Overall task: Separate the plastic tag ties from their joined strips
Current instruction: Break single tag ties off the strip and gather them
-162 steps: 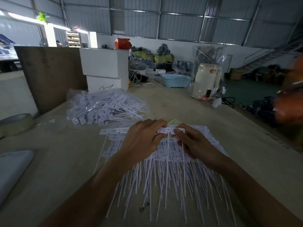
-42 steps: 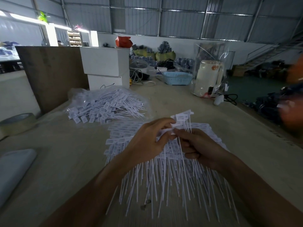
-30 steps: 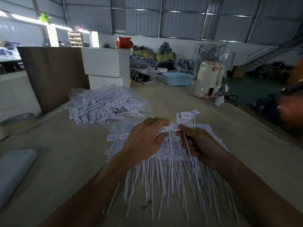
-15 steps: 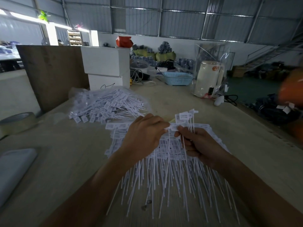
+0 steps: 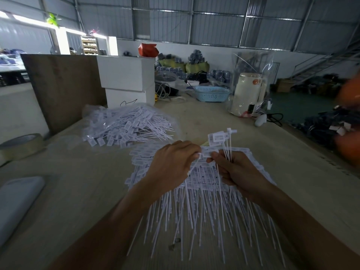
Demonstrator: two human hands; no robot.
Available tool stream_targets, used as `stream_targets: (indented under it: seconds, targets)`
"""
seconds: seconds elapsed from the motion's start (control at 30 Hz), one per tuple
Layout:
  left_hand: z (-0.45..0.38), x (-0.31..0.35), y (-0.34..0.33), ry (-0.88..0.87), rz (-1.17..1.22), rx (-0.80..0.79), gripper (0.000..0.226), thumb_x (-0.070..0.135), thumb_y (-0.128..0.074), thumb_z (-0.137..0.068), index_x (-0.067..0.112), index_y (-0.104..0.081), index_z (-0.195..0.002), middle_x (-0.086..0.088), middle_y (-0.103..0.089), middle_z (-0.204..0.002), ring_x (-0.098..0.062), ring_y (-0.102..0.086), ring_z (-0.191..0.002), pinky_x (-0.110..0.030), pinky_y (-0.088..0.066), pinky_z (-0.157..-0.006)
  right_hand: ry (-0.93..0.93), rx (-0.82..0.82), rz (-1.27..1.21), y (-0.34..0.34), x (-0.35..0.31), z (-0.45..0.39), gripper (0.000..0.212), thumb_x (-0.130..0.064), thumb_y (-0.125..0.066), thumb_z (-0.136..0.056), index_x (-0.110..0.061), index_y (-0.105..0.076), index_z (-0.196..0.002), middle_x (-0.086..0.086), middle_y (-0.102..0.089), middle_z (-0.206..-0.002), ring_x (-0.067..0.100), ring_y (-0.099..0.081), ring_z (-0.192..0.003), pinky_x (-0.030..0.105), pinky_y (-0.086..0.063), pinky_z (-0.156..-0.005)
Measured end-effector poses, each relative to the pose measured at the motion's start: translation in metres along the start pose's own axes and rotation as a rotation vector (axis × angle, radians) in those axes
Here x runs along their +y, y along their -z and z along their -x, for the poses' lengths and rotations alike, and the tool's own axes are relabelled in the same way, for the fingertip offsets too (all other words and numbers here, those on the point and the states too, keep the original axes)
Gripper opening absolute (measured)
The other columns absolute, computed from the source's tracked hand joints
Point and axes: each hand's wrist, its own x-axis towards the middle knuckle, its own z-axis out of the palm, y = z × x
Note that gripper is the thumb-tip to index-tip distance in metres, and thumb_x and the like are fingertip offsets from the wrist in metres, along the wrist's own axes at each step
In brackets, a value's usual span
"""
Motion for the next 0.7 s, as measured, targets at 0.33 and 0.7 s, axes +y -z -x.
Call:
stream_targets:
  seconds: [0.33,0.7]
  targets:
    - [0.0,0.0,-0.003,0.051,0.08,0.024,0.014,0.016,-0.058,-0.095,0.015,-0.071,-0.101,-0.002,-0.072,-0.097,-0.027,-0.066,-0.087,-0.037,-0.054,-0.067,0.018,0.008,0.034,-0.001,-0.002,0.001,0.041,-0.037,-0.055,-0.092,0.001,-0.068,-0.101,-0.007,-0.027,-0.052,0.009,-0.022,-0.042,0.024,-0.026,-0.043]
    - [-0.002,-0.011,-0.01,0.238,0.221,-0.07,0.015,0.023,-0.058,-0.098,0.023,-0.073,-0.096,0.006,-0.073,-0.098,-0.016,-0.067,-0.089,-0.037,-0.054,-0.078,0.06,0.02,0.101,-0.006,-0.006,0.003,0.049,-0.038,-0.056,-0.091,0.011,-0.061,-0.094,-0.007,-0.028,-0.051,0.009,-0.023,-0.042,0.022,-0.026,-0.043]
